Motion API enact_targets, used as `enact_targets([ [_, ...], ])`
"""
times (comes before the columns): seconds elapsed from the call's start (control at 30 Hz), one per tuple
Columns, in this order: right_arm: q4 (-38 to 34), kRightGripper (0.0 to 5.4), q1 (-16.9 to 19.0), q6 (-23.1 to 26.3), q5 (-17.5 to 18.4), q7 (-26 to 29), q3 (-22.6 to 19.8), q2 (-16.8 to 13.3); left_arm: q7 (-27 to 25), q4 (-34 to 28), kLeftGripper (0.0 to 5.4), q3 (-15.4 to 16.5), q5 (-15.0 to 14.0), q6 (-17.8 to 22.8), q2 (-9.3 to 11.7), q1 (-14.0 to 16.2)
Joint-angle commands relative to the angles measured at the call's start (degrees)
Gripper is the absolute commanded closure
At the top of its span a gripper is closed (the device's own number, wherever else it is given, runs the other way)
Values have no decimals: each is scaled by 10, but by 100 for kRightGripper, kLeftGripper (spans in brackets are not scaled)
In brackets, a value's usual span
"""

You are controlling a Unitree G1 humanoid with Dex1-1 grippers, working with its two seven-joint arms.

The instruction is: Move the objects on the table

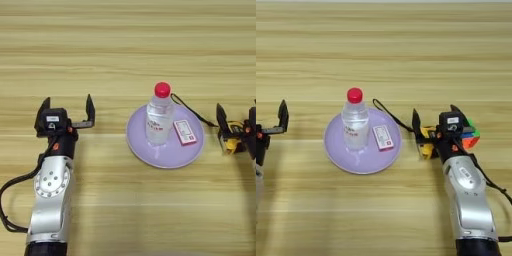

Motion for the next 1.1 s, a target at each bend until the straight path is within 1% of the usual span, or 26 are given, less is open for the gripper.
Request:
enact_targets([
  [0.03,7,3,-7,-9,1,-6,-6,5,-1,1,0,0,2,0,2,0],
  [0.43,9,3,-7,-12,2,-4,-7,4,-1,-2,0,0,3,2,2,1],
  [0.6,8,3,-12,-10,4,-5,-14,0,-8,-15,0,-5,4,9,6,9],
  [0.73,6,3,-11,-9,2,-5,-15,1,-17,-33,0,-14,7,14,10,22],
  [0.8,5,3,-10,-9,1,-5,-15,2,-29,-43,0,-18,-7,20,10,31],
  [0.87,3,3,-9,-9,0,-6,-15,3,-41,-57,0,-21,-16,25,14,43],
  [0.97,3,3,-8,-9,0,-7,-15,4,-63,-70,0,-26,-23,31,24,58],
  [1.0,3,3,-9,-10,0,-7,-15,4,-75,-72,0,-29,-31,34,27,63],
  [1.1,3,3,-9,-10,0,-8,-16,4,-106,-84,0,-42,-41,40,41,78],
])
